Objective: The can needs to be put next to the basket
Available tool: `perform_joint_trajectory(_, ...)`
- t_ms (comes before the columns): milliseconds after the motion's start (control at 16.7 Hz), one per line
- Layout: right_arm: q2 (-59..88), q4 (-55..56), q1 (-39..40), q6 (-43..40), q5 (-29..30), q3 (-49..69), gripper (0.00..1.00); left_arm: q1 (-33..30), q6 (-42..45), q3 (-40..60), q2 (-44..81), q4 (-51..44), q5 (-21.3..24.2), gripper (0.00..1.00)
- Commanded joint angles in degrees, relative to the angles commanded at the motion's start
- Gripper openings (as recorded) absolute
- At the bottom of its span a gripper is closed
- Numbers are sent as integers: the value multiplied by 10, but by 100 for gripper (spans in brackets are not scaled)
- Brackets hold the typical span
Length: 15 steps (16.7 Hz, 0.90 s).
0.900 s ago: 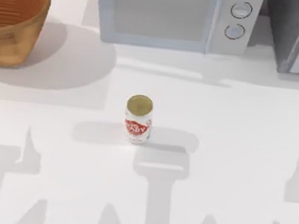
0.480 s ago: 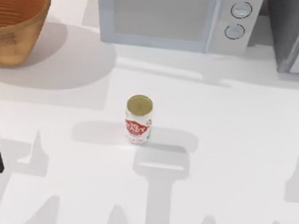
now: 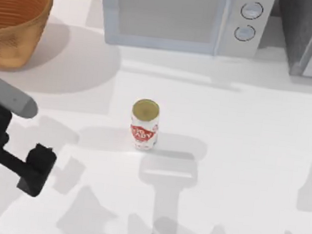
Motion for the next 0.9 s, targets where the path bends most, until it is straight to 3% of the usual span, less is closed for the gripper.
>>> perform_joint_trajectory(480, 0, 0, 0, 0, 0, 0, 100, -126, 46, 351, 417, -249, 1, 100)
perform_joint_trajectory(900, 0, 0, 0, 0, 0, 0, 100, -169, 42, 642, 665, -415, 1, 100)
